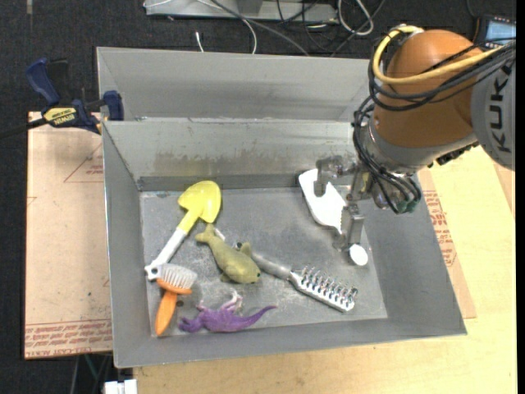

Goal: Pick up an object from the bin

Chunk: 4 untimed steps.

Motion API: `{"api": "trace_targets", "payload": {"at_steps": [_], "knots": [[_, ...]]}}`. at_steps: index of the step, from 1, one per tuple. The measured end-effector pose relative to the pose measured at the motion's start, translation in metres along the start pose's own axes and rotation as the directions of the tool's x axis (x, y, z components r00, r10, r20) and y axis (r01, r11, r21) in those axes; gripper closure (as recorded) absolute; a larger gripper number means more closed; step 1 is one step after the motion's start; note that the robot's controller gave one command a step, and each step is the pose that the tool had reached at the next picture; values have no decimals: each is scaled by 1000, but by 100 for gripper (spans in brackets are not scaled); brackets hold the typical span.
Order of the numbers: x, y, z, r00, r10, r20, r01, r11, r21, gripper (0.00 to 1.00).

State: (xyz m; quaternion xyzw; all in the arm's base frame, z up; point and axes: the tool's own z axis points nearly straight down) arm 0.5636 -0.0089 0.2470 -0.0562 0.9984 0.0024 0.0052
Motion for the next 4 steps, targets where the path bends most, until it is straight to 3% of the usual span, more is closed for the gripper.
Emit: {"api": "trace_targets", "payload": {"at_steps": [1, 2, 3, 4], "knots": [[4, 17, 85, 999, 46, -1, -46, 999, -2, 0], [17, 13, 42, 999, 46, 10, -46, 999, 1, 0], [27, 34, 112, 999, -40, 7, 40, 999, -2, 0], [34, 36, 138, 997, -75, 1, 75, 997, -2, 0]]}}
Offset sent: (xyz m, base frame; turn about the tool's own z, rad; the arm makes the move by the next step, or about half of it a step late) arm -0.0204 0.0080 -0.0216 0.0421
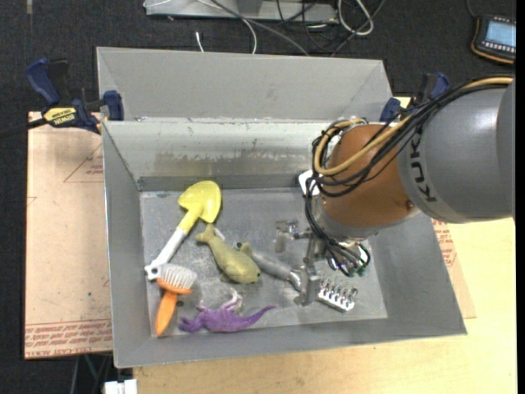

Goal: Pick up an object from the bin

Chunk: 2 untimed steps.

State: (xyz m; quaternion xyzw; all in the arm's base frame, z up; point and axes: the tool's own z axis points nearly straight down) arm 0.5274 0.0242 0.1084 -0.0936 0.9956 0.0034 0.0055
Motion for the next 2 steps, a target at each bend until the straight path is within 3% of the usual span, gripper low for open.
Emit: {"api": "trace_targets", "payload": {"at_steps": [1, 2], "knots": [[-48, -29, 40, 1000, 25, 3, -25, 1000, -1, 0], [-27, -14, 37, 1000, 24, 10, -24, 1000, 2, 0]]}}
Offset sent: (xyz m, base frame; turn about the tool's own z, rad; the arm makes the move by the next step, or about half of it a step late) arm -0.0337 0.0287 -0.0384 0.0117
